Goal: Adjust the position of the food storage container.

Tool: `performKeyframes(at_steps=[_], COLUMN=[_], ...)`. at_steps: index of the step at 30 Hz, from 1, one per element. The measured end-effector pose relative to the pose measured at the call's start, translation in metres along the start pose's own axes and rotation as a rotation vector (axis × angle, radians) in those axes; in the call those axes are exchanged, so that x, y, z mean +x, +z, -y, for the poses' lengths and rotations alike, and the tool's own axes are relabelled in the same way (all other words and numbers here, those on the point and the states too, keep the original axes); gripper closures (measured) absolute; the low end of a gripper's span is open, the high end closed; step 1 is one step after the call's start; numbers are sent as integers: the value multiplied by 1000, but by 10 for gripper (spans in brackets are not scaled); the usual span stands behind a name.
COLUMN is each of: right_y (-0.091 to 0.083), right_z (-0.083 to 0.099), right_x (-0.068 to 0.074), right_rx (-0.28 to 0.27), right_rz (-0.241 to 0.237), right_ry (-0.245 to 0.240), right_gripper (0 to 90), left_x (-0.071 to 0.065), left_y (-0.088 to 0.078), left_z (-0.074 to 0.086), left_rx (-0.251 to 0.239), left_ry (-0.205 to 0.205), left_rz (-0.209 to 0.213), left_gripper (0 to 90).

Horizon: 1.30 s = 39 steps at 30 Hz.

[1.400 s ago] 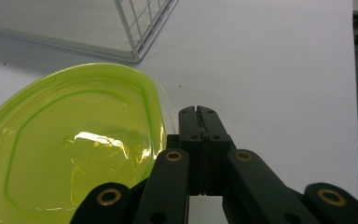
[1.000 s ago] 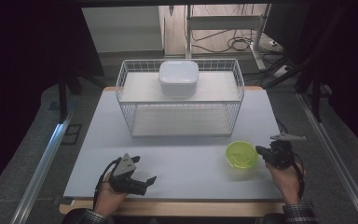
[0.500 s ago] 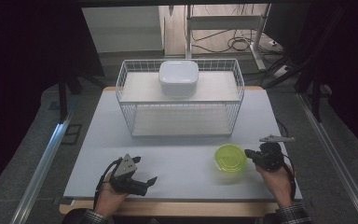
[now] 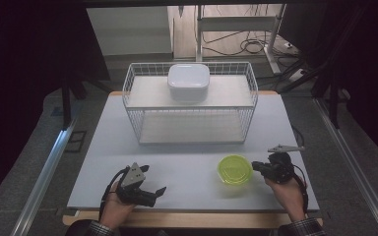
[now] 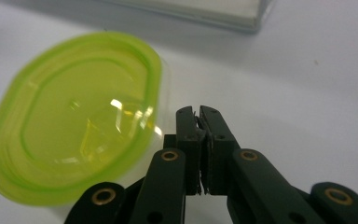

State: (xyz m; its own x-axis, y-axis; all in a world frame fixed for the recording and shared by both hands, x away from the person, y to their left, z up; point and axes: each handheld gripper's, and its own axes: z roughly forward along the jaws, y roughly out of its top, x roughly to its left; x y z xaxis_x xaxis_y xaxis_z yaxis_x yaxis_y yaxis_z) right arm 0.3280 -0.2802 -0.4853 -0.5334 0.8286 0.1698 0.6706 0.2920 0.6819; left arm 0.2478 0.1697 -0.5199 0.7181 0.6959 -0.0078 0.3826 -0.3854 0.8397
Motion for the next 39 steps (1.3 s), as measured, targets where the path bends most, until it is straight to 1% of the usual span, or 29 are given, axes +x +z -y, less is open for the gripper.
performKeyframes(at_steps=[2,4,8,11,15,21,25,28,37,39], right_y=[-1,0,3,6,11,17,21,26,43,47], right_z=[4,9,13,13,13,12,12,11,2,-1], right_x=[-2,-2,7,14,20,29,32,35,54,58], right_rx=[22,36,53,74,78,90,89,96,104,99], right_rz=[0,-15,-45,-47,-73,-96,-122,-154,-198,-206], right_ry=[14,25,-9,-28,-23,-39,-26,-17,-39,-42], right_gripper=[877,889,892,893,893,893,892,892,892,892], left_x=[0,0,-1,-1,-2,-3,-3,-3,-4,-4], left_y=[0,0,0,1,2,3,3,3,5,5], left_z=[0,0,0,0,0,0,0,0,0,0], left_rx=[0,1,4,6,10,12,14,17,25,26], left_ry=[0,0,3,5,6,11,12,13,17,17], left_rz=[-1,-2,-3,-2,-2,-1,0,1,4,4], left_gripper=[49,49,49,49,49,48,49,49,48,48])
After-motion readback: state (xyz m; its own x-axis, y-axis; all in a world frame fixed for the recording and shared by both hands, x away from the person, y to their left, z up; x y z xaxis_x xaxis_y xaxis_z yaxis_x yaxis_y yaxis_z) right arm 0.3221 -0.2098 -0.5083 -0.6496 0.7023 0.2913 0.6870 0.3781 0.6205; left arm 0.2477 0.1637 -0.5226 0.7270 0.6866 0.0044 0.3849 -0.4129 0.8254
